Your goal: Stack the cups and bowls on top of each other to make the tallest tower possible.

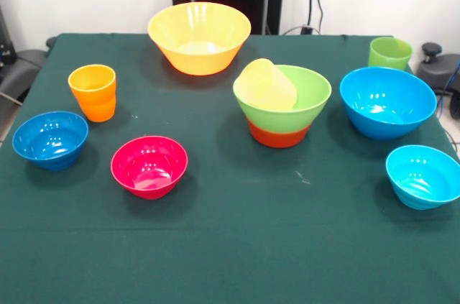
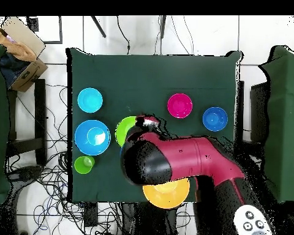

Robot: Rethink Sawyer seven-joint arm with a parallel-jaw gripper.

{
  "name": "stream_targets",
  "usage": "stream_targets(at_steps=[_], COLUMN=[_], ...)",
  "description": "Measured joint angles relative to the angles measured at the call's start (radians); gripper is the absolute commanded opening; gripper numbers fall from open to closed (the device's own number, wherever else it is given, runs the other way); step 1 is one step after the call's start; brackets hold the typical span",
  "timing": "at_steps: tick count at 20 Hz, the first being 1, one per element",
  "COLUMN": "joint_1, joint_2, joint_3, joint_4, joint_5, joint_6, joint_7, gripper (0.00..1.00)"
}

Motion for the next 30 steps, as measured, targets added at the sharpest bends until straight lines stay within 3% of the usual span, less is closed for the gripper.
stream_targets(at_steps=[6, 15, 24, 30], joint_1=[0.017, -0.012, -0.216, -0.282], joint_2=[-0.034, 0.042, 0.204, 0.282], joint_3=[0.0, 0.01, 0.1, 0.126], joint_4=[-0.003, -0.011, -0.012, -0.013], joint_5=[0.01, -0.002, -0.055, -0.127], joint_6=[0.018, -0.015, -0.051, -0.051], joint_7=[0.0, 0.0, 0.0, 0.0], gripper=[1.0, 1.0, 1.0, 1.0])
